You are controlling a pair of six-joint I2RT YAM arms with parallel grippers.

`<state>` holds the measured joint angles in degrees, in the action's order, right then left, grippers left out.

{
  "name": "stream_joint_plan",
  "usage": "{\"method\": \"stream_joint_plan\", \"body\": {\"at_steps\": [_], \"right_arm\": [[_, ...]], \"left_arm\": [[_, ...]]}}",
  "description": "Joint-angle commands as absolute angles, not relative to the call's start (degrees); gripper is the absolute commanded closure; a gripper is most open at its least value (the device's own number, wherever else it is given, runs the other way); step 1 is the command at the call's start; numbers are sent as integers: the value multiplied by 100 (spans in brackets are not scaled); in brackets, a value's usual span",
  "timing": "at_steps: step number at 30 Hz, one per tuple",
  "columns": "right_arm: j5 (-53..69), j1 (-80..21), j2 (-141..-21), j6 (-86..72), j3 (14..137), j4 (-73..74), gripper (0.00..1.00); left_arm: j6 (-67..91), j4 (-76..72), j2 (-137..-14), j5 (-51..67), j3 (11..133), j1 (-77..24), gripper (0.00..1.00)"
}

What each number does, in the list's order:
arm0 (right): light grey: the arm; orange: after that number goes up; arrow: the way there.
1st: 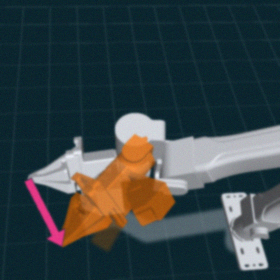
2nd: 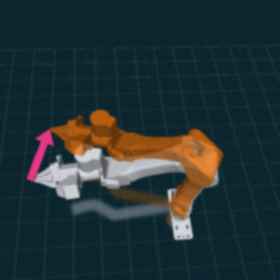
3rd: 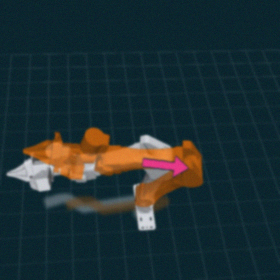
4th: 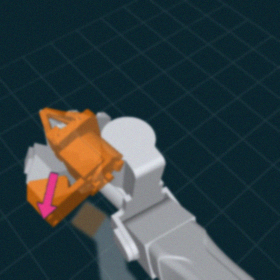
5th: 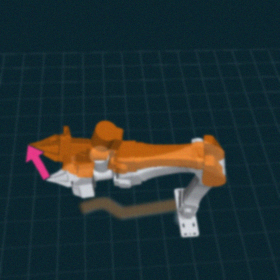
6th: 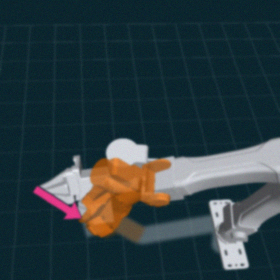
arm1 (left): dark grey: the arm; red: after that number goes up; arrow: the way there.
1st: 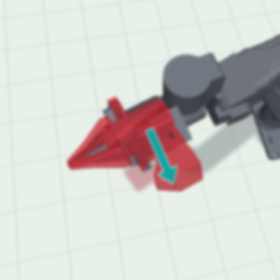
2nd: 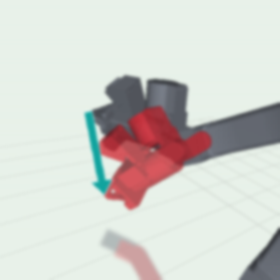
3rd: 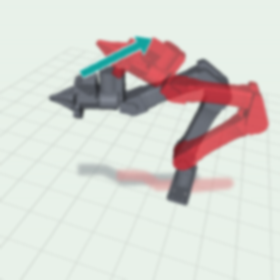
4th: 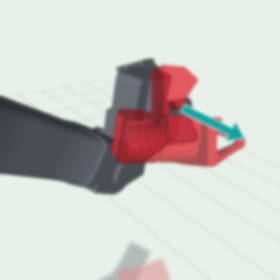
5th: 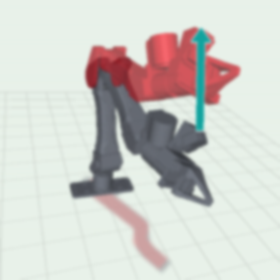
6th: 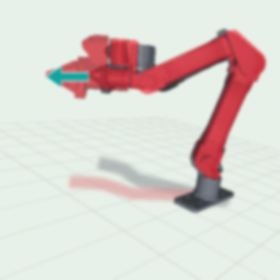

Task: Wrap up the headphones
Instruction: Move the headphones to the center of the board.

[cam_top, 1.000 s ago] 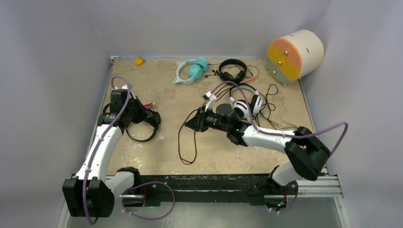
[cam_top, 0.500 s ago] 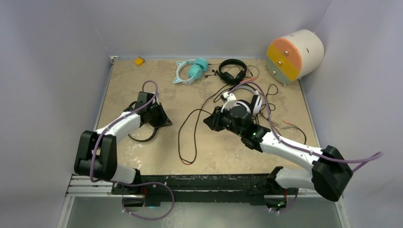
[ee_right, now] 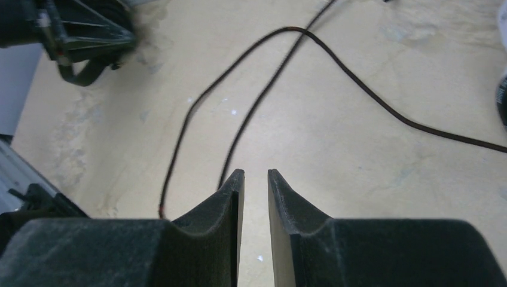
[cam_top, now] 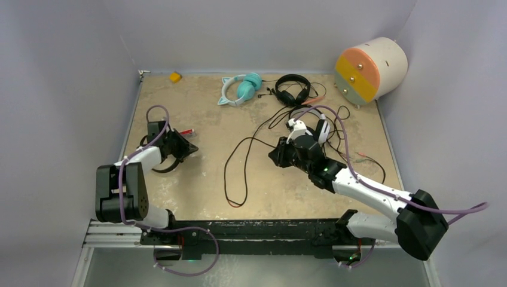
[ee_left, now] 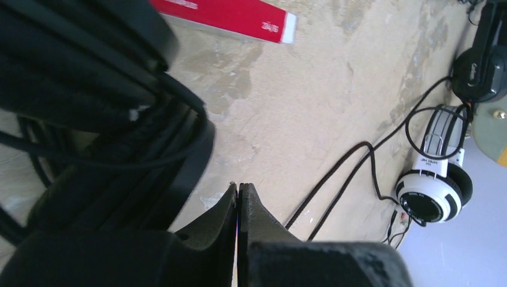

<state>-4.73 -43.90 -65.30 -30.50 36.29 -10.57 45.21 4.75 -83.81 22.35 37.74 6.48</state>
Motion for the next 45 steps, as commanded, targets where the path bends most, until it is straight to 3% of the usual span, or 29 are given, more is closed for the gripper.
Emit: {"method": "stream_joint_plan", "body": {"at_steps": [1,3,7,9,11,15,24,32,40,45], "right_arm": [[-257,-4031,-6697,-2962,3797,-503,75],[-356,-3953,-6706,-2840,3933,-229,71],[-607,-3840,-6530,-2688,4000,144,64],[-702,-3824,-6415,-2658,3970,184,63],[-724,-3815,-6329,-2663,3966,177,63],[-716,-3814,-6314,-2741,4010,151,63],[-632,-3819,-6522,-2671,4311,180,64],[-859,-3802,-6626,-2659,4243,256,64],[-236,-3088,-6539,-3149,3949,324,66],[-358,-2860,-6450,-3041,3931,514,65]], "left_arm": [[4179,87,-8051,2709,3660,399,100],[4033,88,-7694,2563,3539,104,99],[3757,306,-6854,1976,3363,-365,78],[3708,411,-6714,1612,3336,-446,76],[3613,612,-6805,1309,3457,-448,81],[3517,1089,-7217,362,3823,-453,100],[3457,1456,-8306,-689,4504,-646,100],[4862,3063,-9152,-3130,5373,-650,100],[4965,2899,-8863,-3190,5141,-650,100],[3880,2005,-8239,-1710,4719,-825,100]]}}
